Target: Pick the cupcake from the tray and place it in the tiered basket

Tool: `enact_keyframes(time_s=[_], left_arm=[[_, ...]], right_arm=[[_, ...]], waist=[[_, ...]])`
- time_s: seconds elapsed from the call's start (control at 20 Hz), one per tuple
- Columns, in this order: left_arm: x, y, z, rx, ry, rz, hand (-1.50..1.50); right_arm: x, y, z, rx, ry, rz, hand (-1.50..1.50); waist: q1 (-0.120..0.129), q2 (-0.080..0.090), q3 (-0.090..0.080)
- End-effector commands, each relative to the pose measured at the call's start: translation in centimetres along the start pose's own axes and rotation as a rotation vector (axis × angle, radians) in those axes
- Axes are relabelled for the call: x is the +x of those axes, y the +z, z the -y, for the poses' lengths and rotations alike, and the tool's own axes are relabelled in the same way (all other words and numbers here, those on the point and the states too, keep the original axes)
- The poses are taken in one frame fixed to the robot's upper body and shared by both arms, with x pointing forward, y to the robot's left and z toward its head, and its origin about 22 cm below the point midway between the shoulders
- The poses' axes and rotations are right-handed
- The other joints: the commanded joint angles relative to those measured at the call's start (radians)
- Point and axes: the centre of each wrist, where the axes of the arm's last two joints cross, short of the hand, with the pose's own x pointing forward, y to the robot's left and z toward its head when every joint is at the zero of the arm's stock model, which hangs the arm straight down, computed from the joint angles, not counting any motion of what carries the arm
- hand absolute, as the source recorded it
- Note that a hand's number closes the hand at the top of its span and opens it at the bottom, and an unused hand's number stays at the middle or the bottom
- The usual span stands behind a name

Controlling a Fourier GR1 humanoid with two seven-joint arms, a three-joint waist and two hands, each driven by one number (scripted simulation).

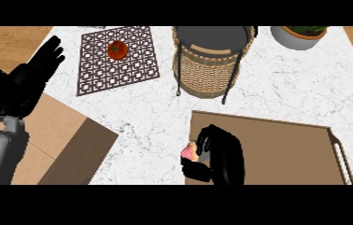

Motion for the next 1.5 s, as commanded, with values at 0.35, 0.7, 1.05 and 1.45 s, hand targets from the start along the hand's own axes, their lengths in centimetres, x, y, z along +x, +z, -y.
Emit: enact_keyframes(time_s=[0.35, 0.7, 1.05, 1.45], left_arm=[[-7.2, 2.2, 0.7, 0.009, 0.042, -0.316, 0.0], [-7.0, 2.1, 0.7, -0.002, 0.038, -0.304, 0.0], [-7.7, 2.3, 0.9, -0.007, 0.034, -0.29, 0.0], [-7.6, 2.3, 1.6, -0.021, 0.057, -0.279, 0.0]], right_arm=[[10.1, -1.4, 0.4, -0.264, 0.164, 0.169, 1.5], [15.0, -3.0, 2.9, -0.406, 0.165, 0.181, 1.5], [19.0, -6.4, 4.6, -0.501, 0.218, 0.148, 1.5], [22.7, -9.4, 8.1, -0.529, 0.024, 0.169, 1.5]], waist=[[-0.014, -0.01, -0.025], [-0.004, -0.003, -0.02], [0.005, 0.017, -0.019], [0.013, 0.033, -0.013]])
